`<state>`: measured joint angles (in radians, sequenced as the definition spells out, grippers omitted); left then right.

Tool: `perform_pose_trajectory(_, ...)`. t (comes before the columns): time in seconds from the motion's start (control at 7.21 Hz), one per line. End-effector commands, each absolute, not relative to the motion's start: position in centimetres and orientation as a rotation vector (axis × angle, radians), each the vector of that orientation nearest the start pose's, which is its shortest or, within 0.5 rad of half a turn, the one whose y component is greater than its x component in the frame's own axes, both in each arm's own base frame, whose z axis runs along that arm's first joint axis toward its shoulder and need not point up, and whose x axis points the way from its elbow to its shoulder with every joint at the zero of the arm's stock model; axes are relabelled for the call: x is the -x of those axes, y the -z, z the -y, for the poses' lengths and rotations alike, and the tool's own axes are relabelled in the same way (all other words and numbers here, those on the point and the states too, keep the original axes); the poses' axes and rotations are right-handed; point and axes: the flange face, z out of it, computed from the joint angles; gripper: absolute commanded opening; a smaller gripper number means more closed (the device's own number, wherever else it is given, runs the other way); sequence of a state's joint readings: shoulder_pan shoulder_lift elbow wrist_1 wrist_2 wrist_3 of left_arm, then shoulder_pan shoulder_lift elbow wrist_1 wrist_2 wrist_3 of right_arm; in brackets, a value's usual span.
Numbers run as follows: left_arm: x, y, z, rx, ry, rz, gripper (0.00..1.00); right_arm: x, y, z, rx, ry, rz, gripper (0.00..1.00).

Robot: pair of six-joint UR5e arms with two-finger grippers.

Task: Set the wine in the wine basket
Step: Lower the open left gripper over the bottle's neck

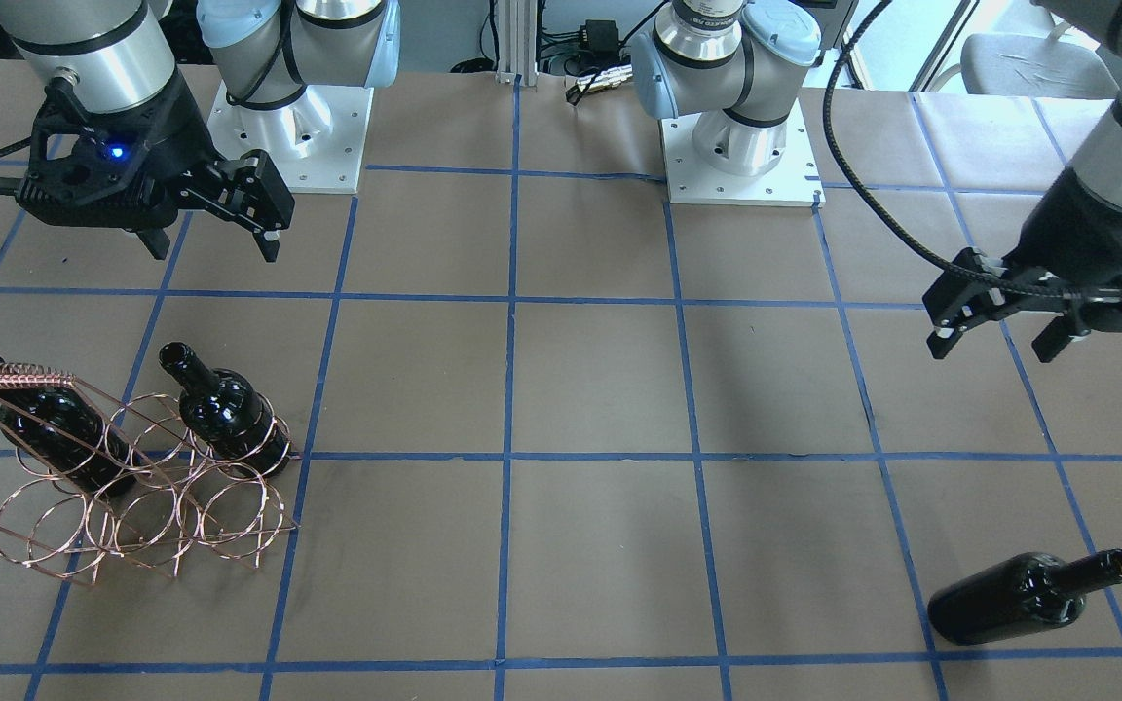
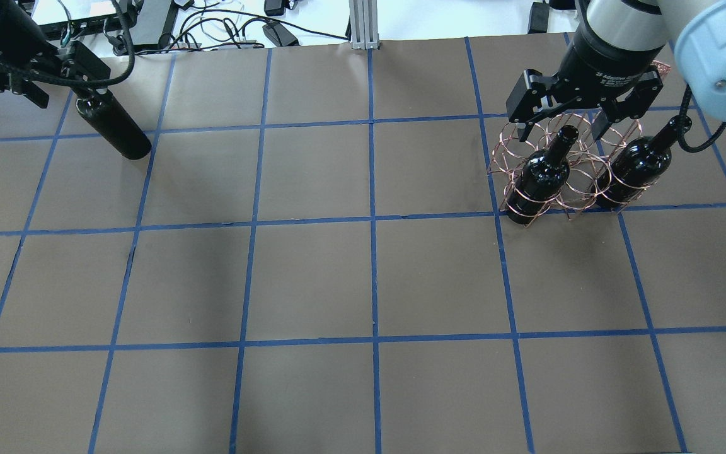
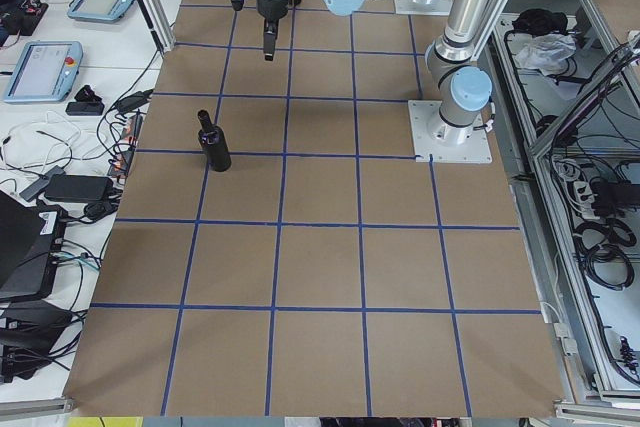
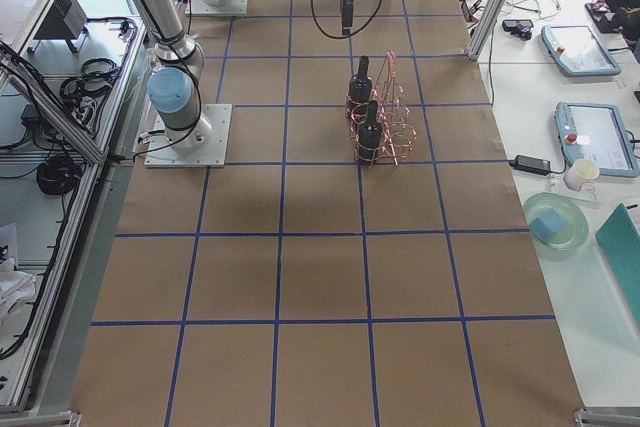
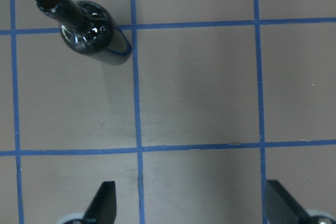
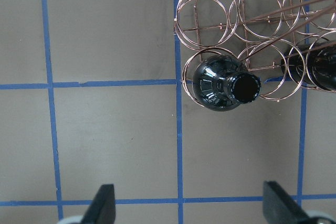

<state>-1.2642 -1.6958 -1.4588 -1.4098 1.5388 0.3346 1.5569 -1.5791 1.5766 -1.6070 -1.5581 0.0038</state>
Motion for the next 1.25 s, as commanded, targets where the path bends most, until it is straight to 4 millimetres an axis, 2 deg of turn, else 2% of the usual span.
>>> perform_pose_trajectory(0.0, -8.1, -47.7, 60.9, -0.082, 0.209, -3.113, 1.00, -12.7, -49.2, 49.4, -0.024, 0.053, -3.131, 1.00)
perform_pose_trajectory(0.28, -9.9, -45.9, 64.8, -0.134, 0.312, -3.080, 1.00, -12.7, -49.7, 49.2, -0.026, 0.072, -3.130, 1.00)
perform_pose_trajectory(0.42, -10.5, -44.6, 66.2, -0.139, 0.341, -3.071, 0.99, -12.7, -49.0, 49.3, -0.019, 0.041, -3.132, 1.00)
perform_pose_trajectory(0.55, -10.7, -43.6, 67.3, -0.141, 0.353, -3.085, 0.95, -12.7, -49.1, 49.4, -0.021, 0.060, -3.129, 1.00)
perform_pose_trajectory(0.83, -11.5, -42.5, 69.3, -0.143, 0.352, -3.087, 0.95, -12.7, -49.2, 49.5, -0.040, 0.065, -3.128, 1.00)
perform_pose_trajectory(1.11, -12.9, -41.4, 70.2, -0.146, 0.338, -3.091, 0.96, -12.7, -49.7, 50.1, -0.030, 0.156, -3.123, 1.00)
